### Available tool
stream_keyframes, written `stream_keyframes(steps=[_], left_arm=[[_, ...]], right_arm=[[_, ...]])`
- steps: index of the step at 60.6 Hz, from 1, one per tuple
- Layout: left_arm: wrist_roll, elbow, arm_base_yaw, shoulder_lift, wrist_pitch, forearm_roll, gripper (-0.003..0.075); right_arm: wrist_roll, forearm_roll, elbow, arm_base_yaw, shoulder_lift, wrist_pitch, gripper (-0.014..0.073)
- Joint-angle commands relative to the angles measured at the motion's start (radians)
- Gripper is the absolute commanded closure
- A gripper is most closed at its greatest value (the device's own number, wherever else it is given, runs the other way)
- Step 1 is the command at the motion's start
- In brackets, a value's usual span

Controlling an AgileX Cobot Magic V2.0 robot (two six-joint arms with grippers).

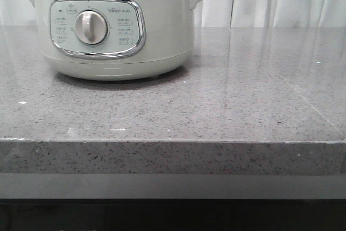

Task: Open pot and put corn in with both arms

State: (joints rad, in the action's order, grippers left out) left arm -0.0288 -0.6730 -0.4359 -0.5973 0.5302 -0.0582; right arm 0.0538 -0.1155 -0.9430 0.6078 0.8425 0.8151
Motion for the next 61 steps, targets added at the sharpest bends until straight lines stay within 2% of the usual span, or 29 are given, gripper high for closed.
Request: stream_keyframes(steps=[1, 12, 22, 37, 48, 61], left_arm=[[0.003, 0.021, 0.045, 0.053, -0.121, 0.001, 0.0741], [0.003, 0.224, 0.190, 0.214, -0.338, -0.006, 0.0741], [0.005, 0.393, 0.279, 0.369, -0.460, -0.006, 0.0741], [0.005, 0.541, 0.368, 0.545, -0.480, -0.006, 0.0741], [0.005, 0.606, 0.385, 0.621, -0.490, -0.006, 0.0741], [0.005, 0.694, 0.385, 0.619, -0.619, -0.006, 0.0741]], right_arm=[[0.007, -0.001, -0.024, -0.007, -0.006, -0.057, 0.0660], [0.007, -0.001, -0.024, -0.007, -0.006, -0.057, 0.0660], [0.007, -0.001, -0.024, -0.007, -0.006, -0.057, 0.0660], [0.007, -0.001, -0.024, -0.007, -0.006, -0.057, 0.0660], [0.007, -0.001, -0.024, -0.007, -0.006, -0.057, 0.0660], [0.007, -0.001, -0.024, -0.007, -0.006, -0.056, 0.0660]])
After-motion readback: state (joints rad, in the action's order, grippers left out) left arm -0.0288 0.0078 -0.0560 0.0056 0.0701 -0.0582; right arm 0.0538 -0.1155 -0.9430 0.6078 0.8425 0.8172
